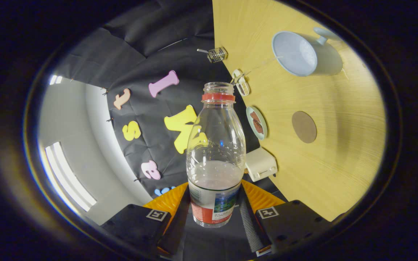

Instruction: Take the bottle from table, then pour the juice into the cup, finally place the bottle on the coaster

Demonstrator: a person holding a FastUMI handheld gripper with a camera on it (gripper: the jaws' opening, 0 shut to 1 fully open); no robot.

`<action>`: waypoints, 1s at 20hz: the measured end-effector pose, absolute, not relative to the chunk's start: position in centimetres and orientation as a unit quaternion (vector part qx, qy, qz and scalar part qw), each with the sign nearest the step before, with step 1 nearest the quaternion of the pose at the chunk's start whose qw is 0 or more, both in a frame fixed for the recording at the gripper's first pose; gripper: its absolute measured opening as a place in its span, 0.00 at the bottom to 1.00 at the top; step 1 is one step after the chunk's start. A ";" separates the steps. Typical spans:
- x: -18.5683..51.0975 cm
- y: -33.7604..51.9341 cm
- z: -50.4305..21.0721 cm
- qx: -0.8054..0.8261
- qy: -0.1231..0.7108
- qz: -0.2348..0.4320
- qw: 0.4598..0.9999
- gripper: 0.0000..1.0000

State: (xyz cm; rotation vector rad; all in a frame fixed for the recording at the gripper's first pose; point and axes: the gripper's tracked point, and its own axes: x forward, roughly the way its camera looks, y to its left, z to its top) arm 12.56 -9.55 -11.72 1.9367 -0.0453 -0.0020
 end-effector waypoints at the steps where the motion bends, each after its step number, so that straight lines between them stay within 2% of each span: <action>1: 12.5 -9.6 -11.5 0.825 -0.021 0.001 0.565 0.75; 12: 12.4 -10.4 -9.9 0.840 -0.035 0.008 0.541 0.75; 20: 12.5 -10.8 -10.5 0.829 -0.031 0.003 0.558 0.75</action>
